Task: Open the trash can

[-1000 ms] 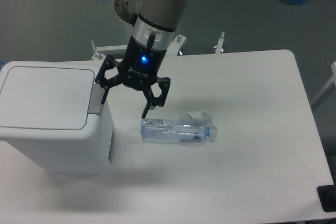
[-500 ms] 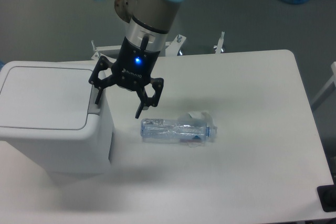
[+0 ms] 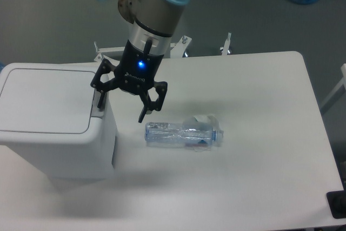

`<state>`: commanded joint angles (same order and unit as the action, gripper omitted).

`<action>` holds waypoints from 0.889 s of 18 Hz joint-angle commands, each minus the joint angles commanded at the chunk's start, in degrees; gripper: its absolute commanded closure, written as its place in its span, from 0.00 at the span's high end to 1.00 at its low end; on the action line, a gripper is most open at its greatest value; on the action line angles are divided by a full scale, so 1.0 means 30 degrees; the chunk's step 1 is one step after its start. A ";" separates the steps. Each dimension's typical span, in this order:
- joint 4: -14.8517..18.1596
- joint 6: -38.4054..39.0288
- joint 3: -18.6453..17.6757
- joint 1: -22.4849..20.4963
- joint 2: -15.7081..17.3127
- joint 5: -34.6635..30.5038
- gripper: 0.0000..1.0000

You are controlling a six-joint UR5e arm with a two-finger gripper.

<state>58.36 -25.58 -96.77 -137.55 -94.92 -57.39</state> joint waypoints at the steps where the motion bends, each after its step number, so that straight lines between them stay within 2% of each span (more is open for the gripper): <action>1: 0.0000 0.0000 0.0000 0.0000 0.0000 0.0000 1.00; 16: 0.0029 -0.0029 0.0291 0.0000 -0.0088 0.0029 1.00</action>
<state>58.45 -25.66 -95.89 -137.55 -95.19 -57.30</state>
